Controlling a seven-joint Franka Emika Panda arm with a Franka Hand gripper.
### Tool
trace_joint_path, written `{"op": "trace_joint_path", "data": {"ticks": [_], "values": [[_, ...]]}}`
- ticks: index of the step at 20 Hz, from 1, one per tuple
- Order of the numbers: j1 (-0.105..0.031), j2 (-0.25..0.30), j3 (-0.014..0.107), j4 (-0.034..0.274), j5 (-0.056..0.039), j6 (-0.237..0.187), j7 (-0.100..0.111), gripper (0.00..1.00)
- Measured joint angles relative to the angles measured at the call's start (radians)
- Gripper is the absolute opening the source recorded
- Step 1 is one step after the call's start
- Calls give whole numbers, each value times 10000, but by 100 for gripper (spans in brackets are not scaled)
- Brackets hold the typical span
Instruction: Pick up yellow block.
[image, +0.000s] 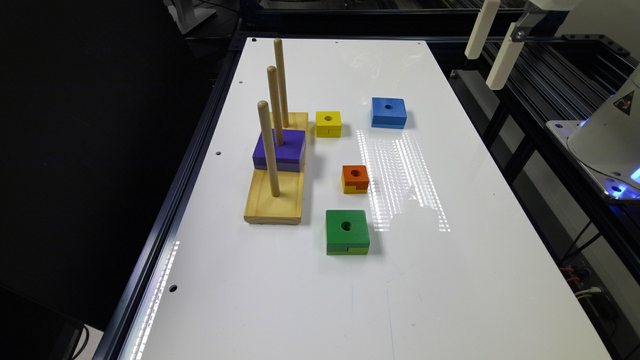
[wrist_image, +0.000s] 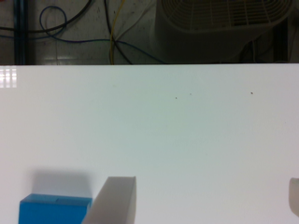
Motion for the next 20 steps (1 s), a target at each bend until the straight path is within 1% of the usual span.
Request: {"op": "trace_joint_path", "data": {"ticks": [3,5,7,9,10,14,15,16,18,20], "values": [[-45,0,0,21,-11,10,-15,100],[-144,2,-1,51,-23,19,-81,100],[-278,8,-2,87,-24,22,-199,100],[-361,16,-1,121,-24,22,-253,100],[-385,20,-1,139,-24,22,-263,100],[-411,69,-1,202,-30,81,-266,100],[-452,122,-5,228,-58,160,-275,100],[-564,243,-17,289,-109,278,-356,100],[-783,504,-22,407,-121,473,-571,100],[-965,835,-20,568,-121,661,-762,100]]}}
